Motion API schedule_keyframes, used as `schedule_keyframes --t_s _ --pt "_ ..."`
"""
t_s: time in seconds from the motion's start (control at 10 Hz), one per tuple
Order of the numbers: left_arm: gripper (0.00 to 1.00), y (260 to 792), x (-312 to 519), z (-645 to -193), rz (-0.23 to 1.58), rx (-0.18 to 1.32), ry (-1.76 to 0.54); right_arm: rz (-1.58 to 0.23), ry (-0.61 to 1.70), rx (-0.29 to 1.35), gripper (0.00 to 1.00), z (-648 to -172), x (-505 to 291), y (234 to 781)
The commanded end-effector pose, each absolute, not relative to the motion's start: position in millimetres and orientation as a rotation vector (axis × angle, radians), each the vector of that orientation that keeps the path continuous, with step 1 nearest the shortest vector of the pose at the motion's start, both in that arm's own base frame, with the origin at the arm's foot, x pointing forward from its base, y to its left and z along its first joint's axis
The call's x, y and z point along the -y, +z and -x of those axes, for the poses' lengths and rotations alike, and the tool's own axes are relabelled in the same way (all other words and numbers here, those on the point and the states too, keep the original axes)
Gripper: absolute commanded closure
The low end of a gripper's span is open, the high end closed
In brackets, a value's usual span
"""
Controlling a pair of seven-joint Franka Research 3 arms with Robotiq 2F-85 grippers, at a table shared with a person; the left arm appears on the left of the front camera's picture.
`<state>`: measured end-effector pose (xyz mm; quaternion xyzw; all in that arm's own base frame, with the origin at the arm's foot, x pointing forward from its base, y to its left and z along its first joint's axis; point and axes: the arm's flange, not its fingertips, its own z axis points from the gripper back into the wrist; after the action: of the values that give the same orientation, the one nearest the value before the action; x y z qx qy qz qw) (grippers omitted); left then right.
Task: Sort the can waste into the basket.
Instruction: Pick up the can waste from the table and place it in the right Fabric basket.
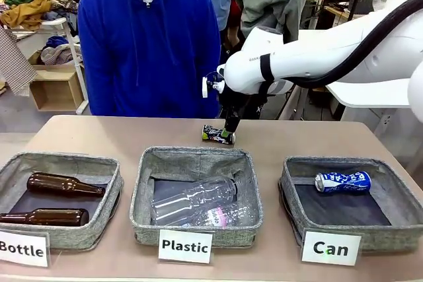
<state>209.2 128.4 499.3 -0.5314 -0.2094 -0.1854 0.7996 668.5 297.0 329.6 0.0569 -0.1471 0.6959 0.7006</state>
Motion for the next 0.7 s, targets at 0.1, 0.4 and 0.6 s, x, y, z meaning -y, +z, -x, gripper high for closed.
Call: schedule_keyframes --t_s 0.1,0.4,0.6 --pt "0.0 502 -124 -208 1.159 0.453 -0.389 -0.132 1.526 0.336 0.0 -687 -303 315" --pt "0.0 502 -124 -208 1.159 0.453 -0.389 -0.161 1.482 0.314 0.0 -697 -306 292" --pt "0.0 502 -124 -208 1.159 0.453 -0.389 -0.165 1.453 0.287 0.0 -700 -307 280"
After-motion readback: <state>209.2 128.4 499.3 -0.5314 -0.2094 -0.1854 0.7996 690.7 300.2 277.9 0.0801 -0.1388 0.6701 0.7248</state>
